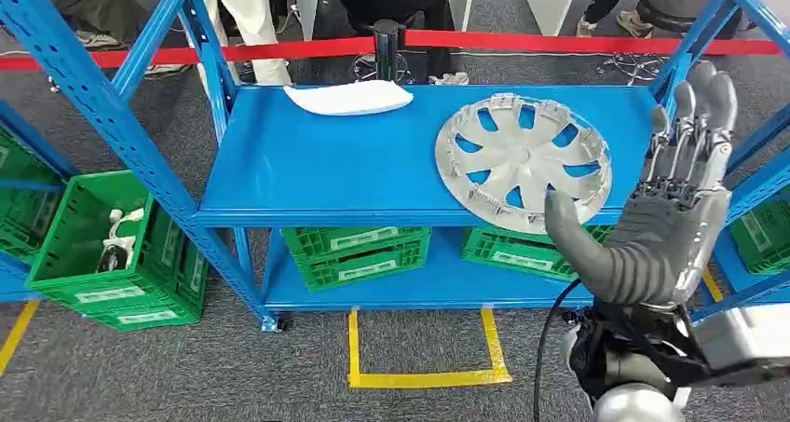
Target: Take the parts from the cabinet and place them on the table.
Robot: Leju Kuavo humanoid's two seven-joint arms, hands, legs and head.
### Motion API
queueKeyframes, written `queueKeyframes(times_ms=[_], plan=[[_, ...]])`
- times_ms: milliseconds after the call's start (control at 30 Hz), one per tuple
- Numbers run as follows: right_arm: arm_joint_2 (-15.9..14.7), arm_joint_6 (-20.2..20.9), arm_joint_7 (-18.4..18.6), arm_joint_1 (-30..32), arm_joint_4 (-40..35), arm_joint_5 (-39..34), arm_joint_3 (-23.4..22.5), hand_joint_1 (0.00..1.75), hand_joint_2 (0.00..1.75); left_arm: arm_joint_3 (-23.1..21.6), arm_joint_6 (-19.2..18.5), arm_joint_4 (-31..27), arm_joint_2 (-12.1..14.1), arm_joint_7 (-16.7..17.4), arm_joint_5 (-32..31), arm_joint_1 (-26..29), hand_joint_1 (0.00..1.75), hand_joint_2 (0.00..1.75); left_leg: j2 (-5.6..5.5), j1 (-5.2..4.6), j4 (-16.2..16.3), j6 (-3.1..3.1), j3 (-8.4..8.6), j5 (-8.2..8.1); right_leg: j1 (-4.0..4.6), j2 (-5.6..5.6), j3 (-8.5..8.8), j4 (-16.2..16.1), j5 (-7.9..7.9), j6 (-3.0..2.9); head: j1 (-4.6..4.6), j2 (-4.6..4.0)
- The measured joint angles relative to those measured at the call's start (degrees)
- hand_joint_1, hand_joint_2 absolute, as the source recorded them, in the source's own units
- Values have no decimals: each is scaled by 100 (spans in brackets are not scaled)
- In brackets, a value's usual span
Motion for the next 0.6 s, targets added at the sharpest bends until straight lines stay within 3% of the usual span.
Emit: queueKeyframes(times_ms=[167,600], plan=[[-133,13,-144,26,2,-408,44,0,175,0,-30,0,-15,-13,35,-1,0,0,2,1,0,0,0,0,0,-4,0,0,0,0,-2,0],[-279,26,-175,81,2,-458,90,0,175,0,-192,0,-17,-109,83,-1,0,0,8,1,0,0,0,0,1,-3,0,0,-1,1,-2,0]])
